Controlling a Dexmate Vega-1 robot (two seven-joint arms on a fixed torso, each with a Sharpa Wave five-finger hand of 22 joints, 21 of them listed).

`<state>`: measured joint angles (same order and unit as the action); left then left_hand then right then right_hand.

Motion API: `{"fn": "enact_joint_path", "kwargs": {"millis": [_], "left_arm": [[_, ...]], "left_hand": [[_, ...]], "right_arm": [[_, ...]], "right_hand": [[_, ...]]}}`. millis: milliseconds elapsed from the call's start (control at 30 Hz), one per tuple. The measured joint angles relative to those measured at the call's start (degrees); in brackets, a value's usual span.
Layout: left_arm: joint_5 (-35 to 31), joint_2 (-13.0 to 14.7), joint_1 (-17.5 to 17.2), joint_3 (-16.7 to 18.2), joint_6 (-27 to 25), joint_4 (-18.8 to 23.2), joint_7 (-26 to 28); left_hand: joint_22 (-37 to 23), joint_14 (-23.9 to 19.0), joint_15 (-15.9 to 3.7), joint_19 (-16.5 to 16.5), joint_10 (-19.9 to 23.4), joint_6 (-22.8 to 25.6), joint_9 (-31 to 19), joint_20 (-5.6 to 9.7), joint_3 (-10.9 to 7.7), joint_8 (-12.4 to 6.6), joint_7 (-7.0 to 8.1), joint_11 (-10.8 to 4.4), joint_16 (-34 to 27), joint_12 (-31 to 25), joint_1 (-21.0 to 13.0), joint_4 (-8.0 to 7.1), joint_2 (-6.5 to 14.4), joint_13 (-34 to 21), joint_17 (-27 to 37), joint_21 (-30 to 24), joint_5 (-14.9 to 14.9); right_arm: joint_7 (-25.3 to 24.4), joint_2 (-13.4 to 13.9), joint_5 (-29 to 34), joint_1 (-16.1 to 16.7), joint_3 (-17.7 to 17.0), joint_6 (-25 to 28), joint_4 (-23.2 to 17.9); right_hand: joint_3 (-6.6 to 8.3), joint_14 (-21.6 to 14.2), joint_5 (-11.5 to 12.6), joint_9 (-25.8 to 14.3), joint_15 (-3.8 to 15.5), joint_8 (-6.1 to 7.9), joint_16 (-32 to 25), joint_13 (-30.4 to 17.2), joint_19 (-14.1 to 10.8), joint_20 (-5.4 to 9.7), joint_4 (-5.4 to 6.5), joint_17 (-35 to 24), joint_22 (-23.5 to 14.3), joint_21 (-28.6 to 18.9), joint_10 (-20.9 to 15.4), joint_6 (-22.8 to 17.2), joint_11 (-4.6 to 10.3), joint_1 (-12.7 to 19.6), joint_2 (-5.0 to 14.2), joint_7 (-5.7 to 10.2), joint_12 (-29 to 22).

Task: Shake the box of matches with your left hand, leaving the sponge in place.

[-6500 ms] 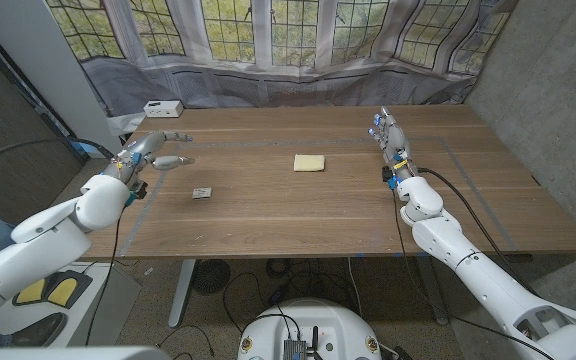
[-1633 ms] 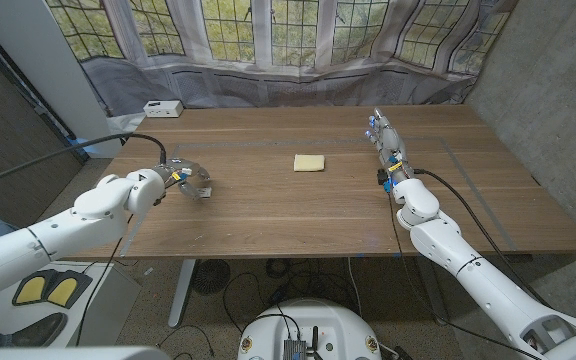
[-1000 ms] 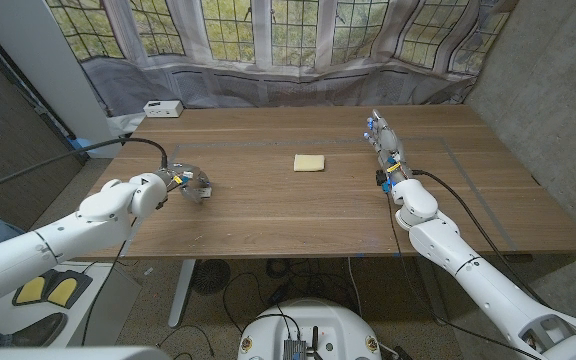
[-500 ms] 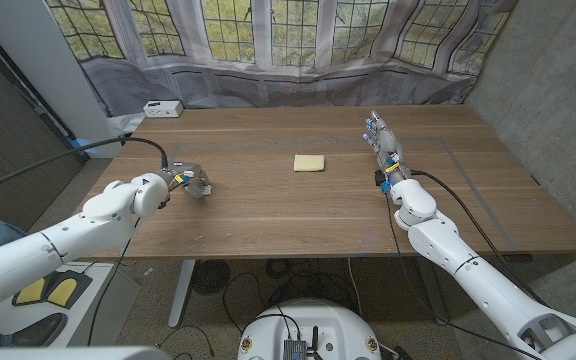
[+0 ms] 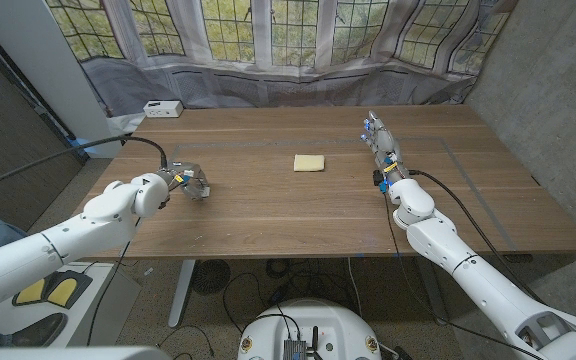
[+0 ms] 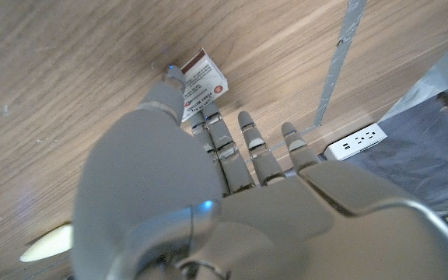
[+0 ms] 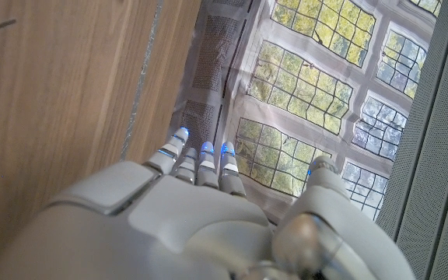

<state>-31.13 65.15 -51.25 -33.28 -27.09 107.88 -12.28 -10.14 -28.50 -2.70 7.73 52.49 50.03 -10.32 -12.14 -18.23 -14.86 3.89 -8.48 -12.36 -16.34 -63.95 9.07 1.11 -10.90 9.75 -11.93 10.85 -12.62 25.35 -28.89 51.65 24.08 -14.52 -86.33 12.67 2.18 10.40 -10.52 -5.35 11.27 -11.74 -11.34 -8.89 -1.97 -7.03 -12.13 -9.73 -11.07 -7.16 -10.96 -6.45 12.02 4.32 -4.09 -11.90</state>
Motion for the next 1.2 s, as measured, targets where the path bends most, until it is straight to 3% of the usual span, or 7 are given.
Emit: {"fn": "enact_joint_path", "kwargs": {"millis": [200, 567, 600, 1200], "left_arm": [[0.6, -0.3, -0.3, 0.0, -0.8, 0.2, 0.6], [1.3, -0.8, 0.4, -0.4, -1.1, -0.1, 1.2], [1.3, -0.9, 0.6, -0.5, -1.1, -0.1, 1.2], [0.8, -1.2, 2.2, -1.3, -1.5, 0.0, 0.6]], "left_hand": [[0.0, -1.2, -0.17, 1.4, 1.6, 1.7, 0.0, 0.06, -0.22, -0.49, 0.1, 0.4, 0.0, -0.4, -1.6, 0.35, 0.3, 0.0, -0.1, 0.0, -0.1], [0.3, -1.9, -0.08, 2.8, 2.7, 3.8, -1.1, -0.14, -0.38, -0.49, -0.21, 1.11, 0.4, -0.7, -1.7, 0.21, 0.2, -0.6, -0.2, 0.0, -0.7], [0.3, -1.9, -0.08, 3.0, 2.8, 4.4, -1.1, -0.01, -0.39, -0.48, -0.77, 1.13, 0.4, -0.7, -1.7, 0.21, 0.2, -0.7, -0.2, 0.0, -0.7], [0.3, -3.1, -0.07, 4.2, 4.2, 5.7, -0.9, -0.27, 0.05, -0.84, -0.81, 1.52, 0.4, -0.8, -1.6, -0.07, 0.4, -1.1, -0.2, 0.0, -1.0]], "right_arm": [[0.1, -0.1, -0.3, 0.0, 0.1, 0.2, 0.1], [-0.3, 0.0, -0.3, 0.4, -0.1, 0.3, 0.0], [-0.3, 0.0, -0.3, 0.4, -0.1, 0.2, -0.1], [-0.5, -0.1, -0.6, 1.1, -0.7, -1.2, -0.1]], "right_hand": [[0.0, 0.1, 0.0, 0.0, -0.09, 0.0, 0.0, 0.0, 0.0, 0.0, 0.0, 0.0, 0.0, 0.0, 0.0, 0.0, 0.0, 0.0, 0.0, 0.0, 0.0], [0.0, 0.1, 0.0, 0.0, -0.08, 0.0, 0.0, 0.0, 0.0, 0.01, 0.0, 0.0, 0.0, 0.0, 0.0, 0.0, 0.0, 0.0, 0.0, 0.0, 0.0], [0.0, 0.1, 0.0, 0.0, -0.08, 0.0, 0.0, 0.0, 0.0, 0.01, 0.0, 0.0, 0.0, 0.0, 0.0, 0.0, 0.0, 0.0, 0.0, 0.0, 0.0], [0.0, 0.1, 0.0, 0.0, -0.08, 0.0, 0.0, 0.0, 0.3, -0.3, 0.0, 0.0, 0.0, 0.0, 0.0, -0.2, 0.0, 0.0, 0.0, 0.21, 0.0]]}}
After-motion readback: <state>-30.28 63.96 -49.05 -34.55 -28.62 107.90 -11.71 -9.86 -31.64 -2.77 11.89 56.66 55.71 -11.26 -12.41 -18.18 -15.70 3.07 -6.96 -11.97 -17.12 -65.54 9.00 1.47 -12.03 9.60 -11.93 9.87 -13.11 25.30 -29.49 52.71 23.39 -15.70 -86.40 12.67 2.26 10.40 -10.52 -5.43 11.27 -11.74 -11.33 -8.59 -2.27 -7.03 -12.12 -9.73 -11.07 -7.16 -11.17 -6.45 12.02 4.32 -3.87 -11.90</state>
